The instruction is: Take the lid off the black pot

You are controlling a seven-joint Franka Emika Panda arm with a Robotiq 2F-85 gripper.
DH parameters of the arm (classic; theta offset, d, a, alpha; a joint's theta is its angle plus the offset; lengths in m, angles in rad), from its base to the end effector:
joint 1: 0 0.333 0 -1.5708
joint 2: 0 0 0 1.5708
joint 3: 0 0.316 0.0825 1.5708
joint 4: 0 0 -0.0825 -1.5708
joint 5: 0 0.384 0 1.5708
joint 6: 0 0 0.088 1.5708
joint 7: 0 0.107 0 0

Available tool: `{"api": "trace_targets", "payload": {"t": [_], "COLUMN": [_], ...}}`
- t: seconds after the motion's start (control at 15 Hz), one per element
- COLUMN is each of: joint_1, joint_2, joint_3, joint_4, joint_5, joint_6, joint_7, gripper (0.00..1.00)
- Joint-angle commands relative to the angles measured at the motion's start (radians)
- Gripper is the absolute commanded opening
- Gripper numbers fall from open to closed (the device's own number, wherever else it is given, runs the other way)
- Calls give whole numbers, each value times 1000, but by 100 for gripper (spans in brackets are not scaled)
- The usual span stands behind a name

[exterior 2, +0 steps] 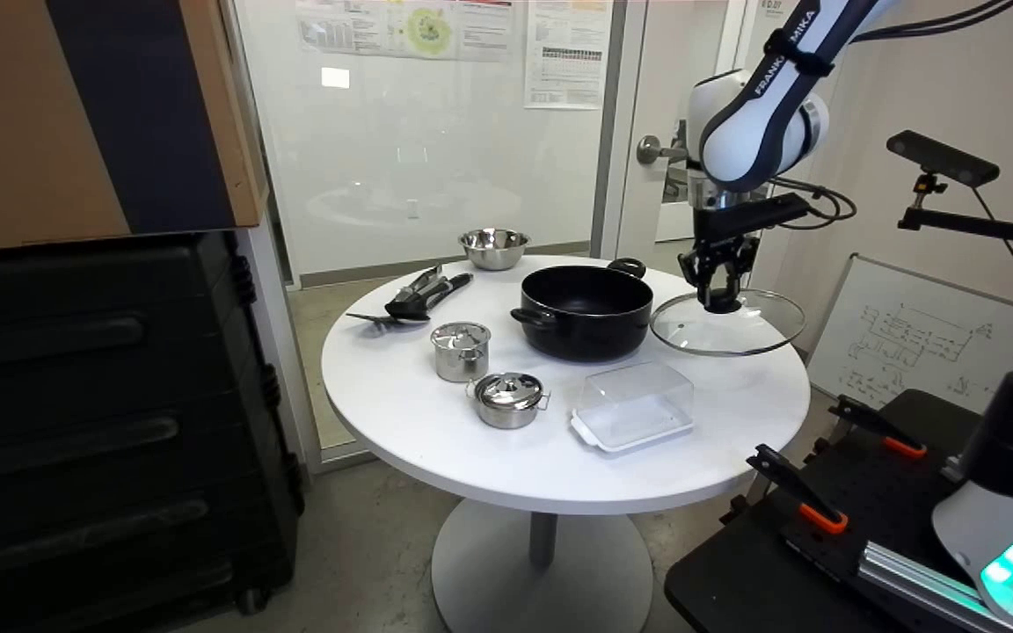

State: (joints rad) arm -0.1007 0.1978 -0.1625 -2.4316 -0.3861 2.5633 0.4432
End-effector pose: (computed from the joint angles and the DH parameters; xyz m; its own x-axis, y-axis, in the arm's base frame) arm 0.4675 -0.1222 0.2203 0.9313 -0.3642 -0.0017 -0.3534 -0.9046 0.2385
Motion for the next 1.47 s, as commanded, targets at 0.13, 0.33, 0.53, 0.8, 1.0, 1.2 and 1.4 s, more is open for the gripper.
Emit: {"api": "trace_targets", "payload": {"t": [0.13,0.33,0.53,0.8,1.0,1.2,1.4], "joint_1": [70,85,95,110,125,137,146], "joint_2": [102,129,149,171,180,183,188], "joint_3": [-47,-70,-98,-129,-142,-150,-158], "joint_4": [76,90,98,104,106,110,116], "joint_5": [-23,-16,-24,-33,-38,-37,-41], "joint_6": [17,15,18,28,38,35,33], "joint_7": [66,62,65,72,81,84,90], "gripper": [25,25,25,25,25,76,95]}}
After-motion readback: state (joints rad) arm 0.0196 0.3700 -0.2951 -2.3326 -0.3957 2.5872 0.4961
